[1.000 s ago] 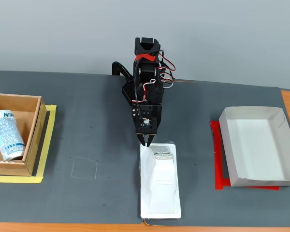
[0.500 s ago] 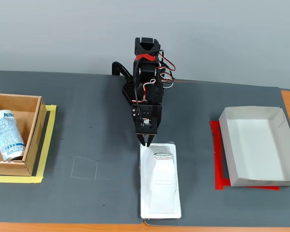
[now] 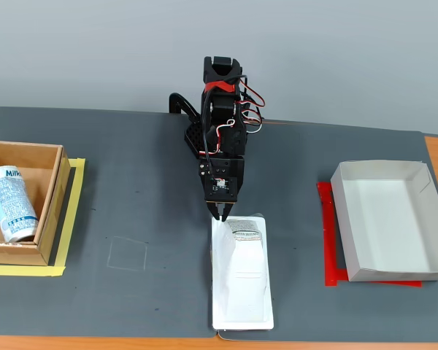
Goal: Pick the sandwich and put it in the gray box
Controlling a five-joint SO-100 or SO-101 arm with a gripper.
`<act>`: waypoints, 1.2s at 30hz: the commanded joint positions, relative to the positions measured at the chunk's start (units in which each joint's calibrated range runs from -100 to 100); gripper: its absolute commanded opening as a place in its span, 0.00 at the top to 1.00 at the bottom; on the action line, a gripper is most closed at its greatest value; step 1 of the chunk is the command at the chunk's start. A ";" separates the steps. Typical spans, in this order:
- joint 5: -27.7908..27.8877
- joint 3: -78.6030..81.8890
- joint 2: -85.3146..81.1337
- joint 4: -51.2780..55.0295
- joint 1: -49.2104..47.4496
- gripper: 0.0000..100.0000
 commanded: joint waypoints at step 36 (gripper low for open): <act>-0.16 -34.47 19.75 13.07 1.41 0.98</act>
